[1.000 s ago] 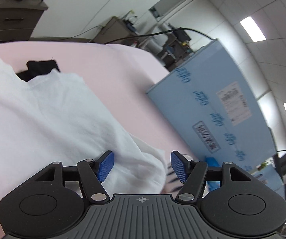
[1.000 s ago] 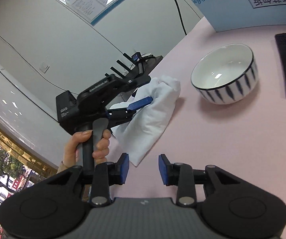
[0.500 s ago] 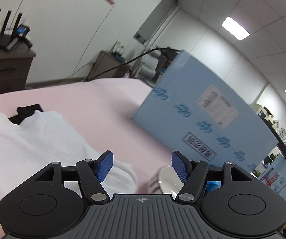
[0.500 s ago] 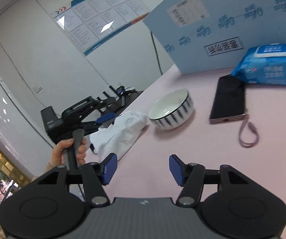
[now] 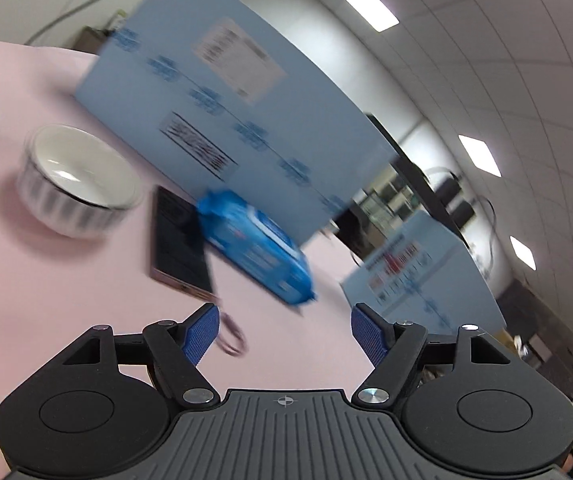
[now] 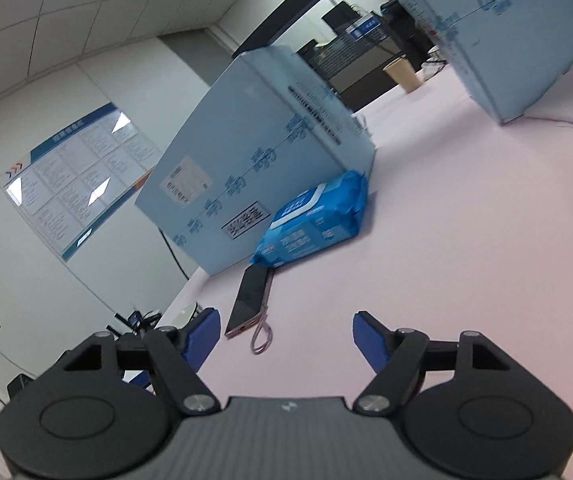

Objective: Fold clothes

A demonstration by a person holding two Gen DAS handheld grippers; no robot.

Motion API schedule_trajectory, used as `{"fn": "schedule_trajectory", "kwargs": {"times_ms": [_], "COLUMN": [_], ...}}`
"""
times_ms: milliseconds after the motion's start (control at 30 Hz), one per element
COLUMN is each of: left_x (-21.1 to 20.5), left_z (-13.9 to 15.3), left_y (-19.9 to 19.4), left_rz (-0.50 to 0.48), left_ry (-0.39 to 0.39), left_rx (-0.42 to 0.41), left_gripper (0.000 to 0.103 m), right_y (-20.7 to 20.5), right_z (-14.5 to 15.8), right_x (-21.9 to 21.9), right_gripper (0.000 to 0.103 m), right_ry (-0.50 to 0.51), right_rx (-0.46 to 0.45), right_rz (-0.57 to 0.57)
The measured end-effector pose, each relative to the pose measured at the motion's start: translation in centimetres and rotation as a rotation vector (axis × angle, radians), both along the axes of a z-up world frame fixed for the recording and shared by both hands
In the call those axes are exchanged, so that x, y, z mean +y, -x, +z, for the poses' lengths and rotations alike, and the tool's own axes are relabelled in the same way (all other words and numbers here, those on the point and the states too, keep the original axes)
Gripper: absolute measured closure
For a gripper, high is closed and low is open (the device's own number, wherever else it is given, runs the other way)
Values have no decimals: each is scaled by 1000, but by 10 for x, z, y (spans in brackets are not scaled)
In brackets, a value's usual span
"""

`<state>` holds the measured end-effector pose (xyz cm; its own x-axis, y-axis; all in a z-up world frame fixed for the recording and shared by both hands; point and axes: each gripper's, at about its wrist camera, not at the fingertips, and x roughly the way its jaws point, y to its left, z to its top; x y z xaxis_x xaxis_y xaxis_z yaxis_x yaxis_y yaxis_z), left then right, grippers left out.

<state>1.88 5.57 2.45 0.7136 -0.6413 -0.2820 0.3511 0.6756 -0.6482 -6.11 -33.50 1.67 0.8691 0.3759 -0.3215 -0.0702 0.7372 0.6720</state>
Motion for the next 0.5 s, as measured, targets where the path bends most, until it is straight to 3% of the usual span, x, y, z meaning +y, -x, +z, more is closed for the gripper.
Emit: {"fn": "schedule_trajectory", "kwargs": {"times_ms": [100, 200, 333, 500], "left_x": [-43, -89, -131, -177], "left_z": [6, 13, 15, 13], "left_y": [4, 8, 10, 6], "left_rz": [-6, 32, 42, 138], "left_ry": [-107, -250, -322, -415], "left_rx": [-32, -75, -113, -183], "left_gripper": [10, 8, 3, 0], "right_y": [8, 15, 20, 21], "right_z": [3, 0, -10, -16], "right_x": [-28, -62, -101, -137], "right_gripper": [23, 23, 22, 22], "right_ry": [7, 11, -11, -13], "right_rx": [-37, -61, -62, -58], "right_rz": [-48, -115, -197, -249]}}
